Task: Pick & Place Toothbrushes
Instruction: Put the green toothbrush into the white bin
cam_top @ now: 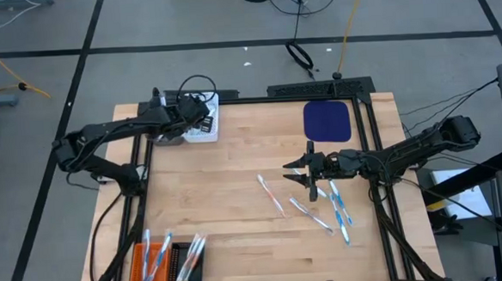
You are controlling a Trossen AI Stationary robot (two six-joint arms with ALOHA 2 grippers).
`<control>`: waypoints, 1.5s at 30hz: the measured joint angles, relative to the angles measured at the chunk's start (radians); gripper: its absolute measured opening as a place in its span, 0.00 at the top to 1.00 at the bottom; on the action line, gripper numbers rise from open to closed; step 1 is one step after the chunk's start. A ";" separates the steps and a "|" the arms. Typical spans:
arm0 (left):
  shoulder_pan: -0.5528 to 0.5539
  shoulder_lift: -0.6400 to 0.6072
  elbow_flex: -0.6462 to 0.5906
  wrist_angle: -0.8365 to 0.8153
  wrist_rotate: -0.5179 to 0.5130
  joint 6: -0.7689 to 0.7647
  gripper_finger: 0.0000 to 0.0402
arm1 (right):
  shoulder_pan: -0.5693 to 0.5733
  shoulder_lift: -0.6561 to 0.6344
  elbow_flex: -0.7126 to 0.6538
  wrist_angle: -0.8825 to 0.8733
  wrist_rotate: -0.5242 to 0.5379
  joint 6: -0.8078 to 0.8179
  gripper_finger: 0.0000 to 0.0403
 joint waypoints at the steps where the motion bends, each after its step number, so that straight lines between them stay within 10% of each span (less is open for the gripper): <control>1: -0.001 0.000 0.000 0.000 0.000 0.004 0.62 | 0.000 0.000 0.000 0.000 0.000 0.000 0.68; 17: -0.043 0.000 0.000 -0.006 0.160 0.121 0.48 | 0.000 0.000 0.000 -0.100 -0.005 0.016 0.68; 31: -0.316 0.000 0.000 0.010 0.174 0.044 0.48 | -0.035 0.000 0.000 -0.573 -0.005 0.240 0.68; 45: -0.521 0.000 0.000 0.091 0.103 -0.028 0.48 | -0.086 0.011 -0.074 -0.685 -0.002 0.371 0.68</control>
